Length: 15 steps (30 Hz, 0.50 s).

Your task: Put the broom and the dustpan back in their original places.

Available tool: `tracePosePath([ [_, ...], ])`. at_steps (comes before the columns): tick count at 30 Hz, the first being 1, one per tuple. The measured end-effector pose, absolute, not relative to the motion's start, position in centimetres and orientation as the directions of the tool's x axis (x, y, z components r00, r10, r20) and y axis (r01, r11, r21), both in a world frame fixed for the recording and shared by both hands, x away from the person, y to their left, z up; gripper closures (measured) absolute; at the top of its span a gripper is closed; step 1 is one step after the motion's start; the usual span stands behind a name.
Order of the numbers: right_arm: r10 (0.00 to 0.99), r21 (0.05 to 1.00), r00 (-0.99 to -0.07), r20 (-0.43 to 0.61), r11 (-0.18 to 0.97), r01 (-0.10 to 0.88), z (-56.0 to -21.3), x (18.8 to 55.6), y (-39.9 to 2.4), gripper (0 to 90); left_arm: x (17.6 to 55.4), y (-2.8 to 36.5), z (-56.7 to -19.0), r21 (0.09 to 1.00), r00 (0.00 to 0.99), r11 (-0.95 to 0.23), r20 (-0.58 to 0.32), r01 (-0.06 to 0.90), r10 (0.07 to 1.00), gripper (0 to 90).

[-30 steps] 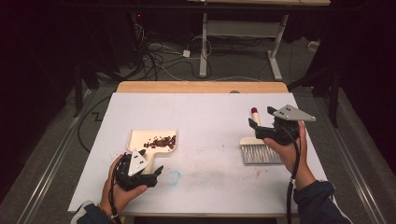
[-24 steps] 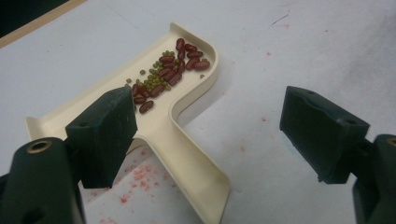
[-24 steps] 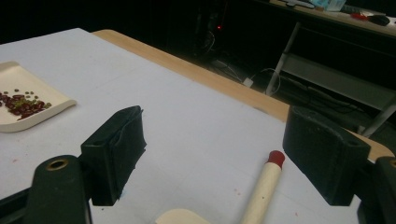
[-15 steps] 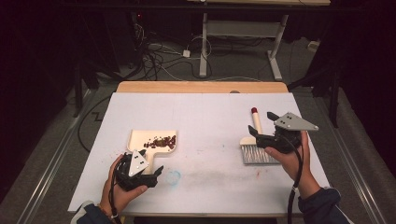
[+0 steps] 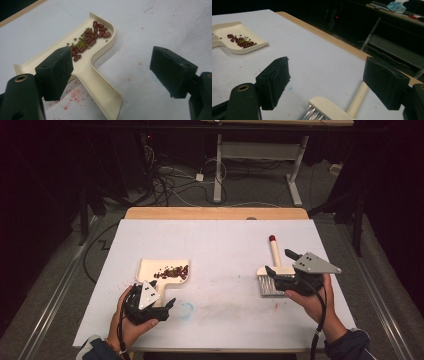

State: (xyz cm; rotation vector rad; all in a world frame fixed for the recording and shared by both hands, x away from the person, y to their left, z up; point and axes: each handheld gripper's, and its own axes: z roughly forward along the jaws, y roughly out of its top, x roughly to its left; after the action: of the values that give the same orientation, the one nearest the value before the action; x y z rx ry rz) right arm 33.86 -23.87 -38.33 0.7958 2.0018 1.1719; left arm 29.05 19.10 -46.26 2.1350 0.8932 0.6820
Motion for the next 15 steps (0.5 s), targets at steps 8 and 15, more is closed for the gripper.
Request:
tracePosePath([
  [8, 0.758, 0.89, -0.601, -0.253, 0.426, 0.163, -39.4, 33.0, -24.3, 21.7, 29.0, 19.0, -46.3, 0.768, 0.622, -0.515, 0.199, 0.381, 0.757, 18.2],
  [15, 0.744, 0.881, -0.61, -0.272, 0.447, 0.153, -40.8, 32.4, -24.6, 21.7, 29.1, 19.0, -46.3, 0.77, 0.625, -0.522, 0.211, 0.367, 0.752, 18.2],
])
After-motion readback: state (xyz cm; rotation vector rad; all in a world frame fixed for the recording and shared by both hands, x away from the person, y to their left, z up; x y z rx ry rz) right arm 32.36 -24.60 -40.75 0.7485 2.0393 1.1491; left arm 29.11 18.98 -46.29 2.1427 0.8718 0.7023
